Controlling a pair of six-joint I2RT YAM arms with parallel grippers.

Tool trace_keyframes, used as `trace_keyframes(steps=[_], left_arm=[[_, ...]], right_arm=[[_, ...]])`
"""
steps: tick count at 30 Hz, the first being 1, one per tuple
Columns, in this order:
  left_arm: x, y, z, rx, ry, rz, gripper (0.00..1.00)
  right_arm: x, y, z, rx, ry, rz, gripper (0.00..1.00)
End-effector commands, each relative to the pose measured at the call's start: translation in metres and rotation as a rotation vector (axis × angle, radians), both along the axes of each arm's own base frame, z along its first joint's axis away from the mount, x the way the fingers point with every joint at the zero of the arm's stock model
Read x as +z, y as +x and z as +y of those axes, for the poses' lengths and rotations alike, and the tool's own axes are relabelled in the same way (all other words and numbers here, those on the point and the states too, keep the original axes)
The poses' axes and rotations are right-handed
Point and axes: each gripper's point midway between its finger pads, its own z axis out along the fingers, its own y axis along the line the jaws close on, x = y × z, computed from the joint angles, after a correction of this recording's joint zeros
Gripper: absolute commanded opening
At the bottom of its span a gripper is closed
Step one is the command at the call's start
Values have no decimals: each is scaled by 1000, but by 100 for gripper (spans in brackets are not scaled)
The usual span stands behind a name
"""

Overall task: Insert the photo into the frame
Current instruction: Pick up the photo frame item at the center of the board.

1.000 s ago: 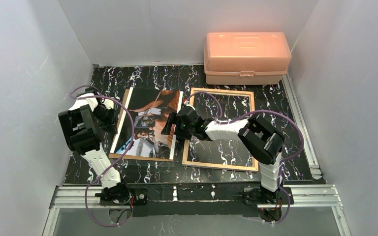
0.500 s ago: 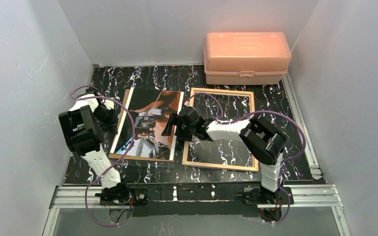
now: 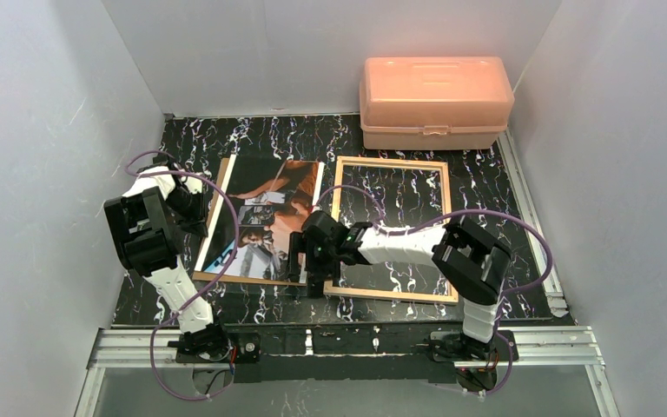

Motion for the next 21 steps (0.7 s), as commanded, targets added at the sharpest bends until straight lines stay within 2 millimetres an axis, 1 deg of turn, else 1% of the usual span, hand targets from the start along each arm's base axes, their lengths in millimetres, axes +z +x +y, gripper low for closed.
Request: trace_keyframes(steps=[1,5,9,12,16,21], left_arm=[[3,-23,-11,-28,-34,59,15],[3,-30,-12,-51,-21,41,14],[3,-34,-13,-52,-25,47,14],[1,-35,-12,-59,-16,41,14],[-2,-36,-8,-76,-1,51,13],[-7,-38,-7,-79,1,63,13]], right_arm=[[-1,-27,4,34,-24,92,99],[-8,-35,-1,35,-60,130,99],[-7,-45,9,46,-38,178,99],[-2,-44,19,35,4,183,99],[10,-40,27,-7,89,183,99],[38,-34,32,-48,192,144,99]])
